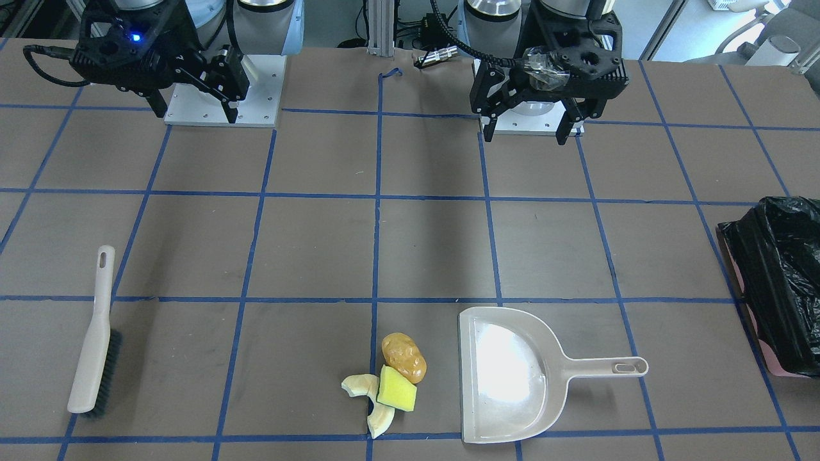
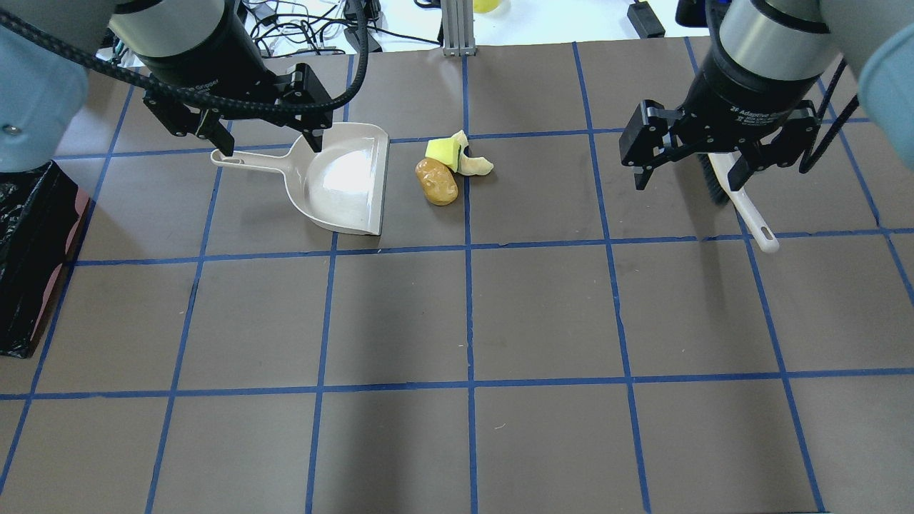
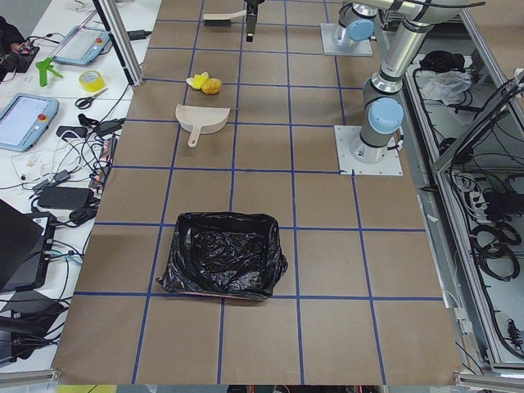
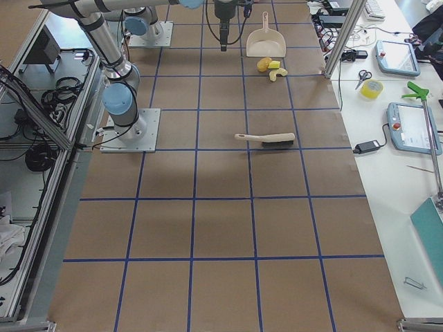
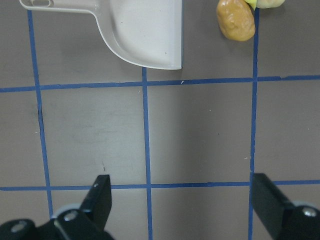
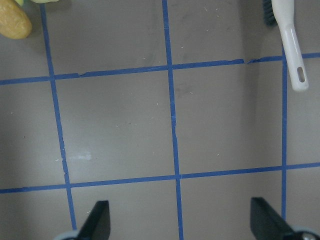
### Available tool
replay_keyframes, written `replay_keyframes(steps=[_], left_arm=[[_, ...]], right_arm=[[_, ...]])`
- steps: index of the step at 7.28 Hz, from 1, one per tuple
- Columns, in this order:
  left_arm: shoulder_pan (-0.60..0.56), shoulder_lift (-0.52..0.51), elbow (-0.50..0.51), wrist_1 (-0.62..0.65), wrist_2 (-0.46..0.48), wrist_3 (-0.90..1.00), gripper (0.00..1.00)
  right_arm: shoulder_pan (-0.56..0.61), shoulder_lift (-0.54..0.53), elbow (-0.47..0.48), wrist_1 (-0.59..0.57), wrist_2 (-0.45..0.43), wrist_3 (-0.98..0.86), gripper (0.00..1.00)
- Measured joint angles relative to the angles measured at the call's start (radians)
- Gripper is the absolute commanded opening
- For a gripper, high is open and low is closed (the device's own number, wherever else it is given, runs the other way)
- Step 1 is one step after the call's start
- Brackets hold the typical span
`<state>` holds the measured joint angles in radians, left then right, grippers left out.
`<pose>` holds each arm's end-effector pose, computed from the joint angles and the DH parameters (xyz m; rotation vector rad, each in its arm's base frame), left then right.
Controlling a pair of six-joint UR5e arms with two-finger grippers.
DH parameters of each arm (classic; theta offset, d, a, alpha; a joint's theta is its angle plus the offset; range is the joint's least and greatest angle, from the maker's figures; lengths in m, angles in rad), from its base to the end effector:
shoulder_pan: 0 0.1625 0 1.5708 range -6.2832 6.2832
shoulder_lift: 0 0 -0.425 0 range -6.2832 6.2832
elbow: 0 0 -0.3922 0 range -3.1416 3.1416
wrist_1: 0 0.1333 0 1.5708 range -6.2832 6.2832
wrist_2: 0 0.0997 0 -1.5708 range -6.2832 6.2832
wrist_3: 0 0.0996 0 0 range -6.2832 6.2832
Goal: Sweep and dump trash into bin
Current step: 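Move the left gripper to the dustpan handle while the right gripper approaches the brush handle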
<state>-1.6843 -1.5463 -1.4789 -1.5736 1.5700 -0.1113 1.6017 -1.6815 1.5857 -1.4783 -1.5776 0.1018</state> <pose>-0.1880 -0.4712 0.5453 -0.0035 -3.1231 0.1763 0.1463 -0.4392 0.5231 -0.1111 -3.1330 0.0059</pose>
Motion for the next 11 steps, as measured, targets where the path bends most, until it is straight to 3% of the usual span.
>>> replay_keyframes(steps=[4,8,11], left_arm=[[0.018,-0.014,-0.005,0.003,0.007,0.083,1.0],[0.198,-0.129,-0.012,0.133,-0.002,0.472,1.0],[0.318,-0.252,-0.013,0.271,-0.004,0.829,0.99]], right_arm=[[-0.001,0.002,-0.001,-0.011,0.015,0.004,1.0],[-0.017,-0.008,0.001,-0.014,-0.002,-0.034,1.0],[-0.145,-0.006,0.007,-0.019,-0.096,-0.318,1.0]])
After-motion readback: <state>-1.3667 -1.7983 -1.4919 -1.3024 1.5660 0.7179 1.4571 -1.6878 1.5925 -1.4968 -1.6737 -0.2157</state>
